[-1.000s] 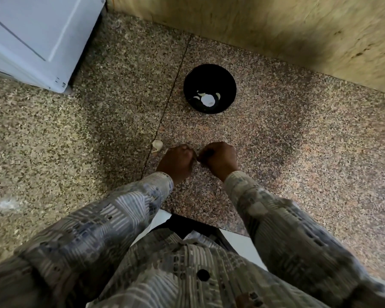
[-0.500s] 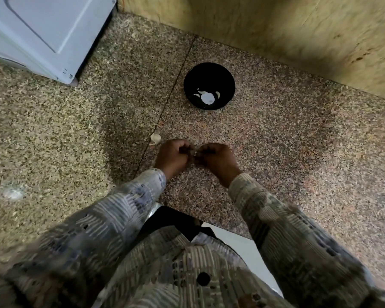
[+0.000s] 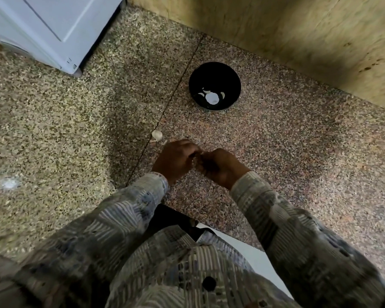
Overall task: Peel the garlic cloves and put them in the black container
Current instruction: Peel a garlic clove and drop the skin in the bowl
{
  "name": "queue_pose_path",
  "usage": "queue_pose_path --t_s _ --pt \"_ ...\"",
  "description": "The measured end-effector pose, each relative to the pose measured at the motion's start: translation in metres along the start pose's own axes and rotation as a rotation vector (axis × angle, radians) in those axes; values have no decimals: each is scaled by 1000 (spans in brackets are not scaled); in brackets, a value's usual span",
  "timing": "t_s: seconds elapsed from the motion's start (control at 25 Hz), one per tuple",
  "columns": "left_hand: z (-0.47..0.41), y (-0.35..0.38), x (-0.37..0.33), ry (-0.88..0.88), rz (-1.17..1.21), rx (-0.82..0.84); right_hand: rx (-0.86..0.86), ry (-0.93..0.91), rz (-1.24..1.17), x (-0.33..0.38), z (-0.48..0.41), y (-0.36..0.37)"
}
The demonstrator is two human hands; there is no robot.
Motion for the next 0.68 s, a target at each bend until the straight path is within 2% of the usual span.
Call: queue_pose_path --t_s 0.04,0.08,0.16,0.2,0.24,0.32,0.52,0.68 --pt "0 0 1 -82 72 -4 18 -18 -5 1 -1 0" --pt "1 2 7 -290 227 -33 -1 -107 67 3 -1 -1" --pt "7 12 12 -865 770 -88 -122 -467 468 12 0 -5" --pt "10 18 12 -1072 998 -134 -178 -644 716 17 5 -3" --pt "11 20 11 -1172 1085 -174 -205 -770 897 18 9 1" --pt "12 19 10 -1196 1057 -202 -229 -838 1017 19 9 4" --pt "18 18 12 -1188 1057 -230 -254 -762 1258 25 -4 6" --pt "20 17 17 -1173 1058 -213 -296 -770 1085 32 1 1"
Point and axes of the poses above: each hand's wrist, its own z-axis away from the middle knuckle, its own y-axis out of the palm, x = y × z, the point moved 4 cm from there along -z, towards the middle knuckle, and after that the axes turned 1 degree about -x, right-handed, at the moved point
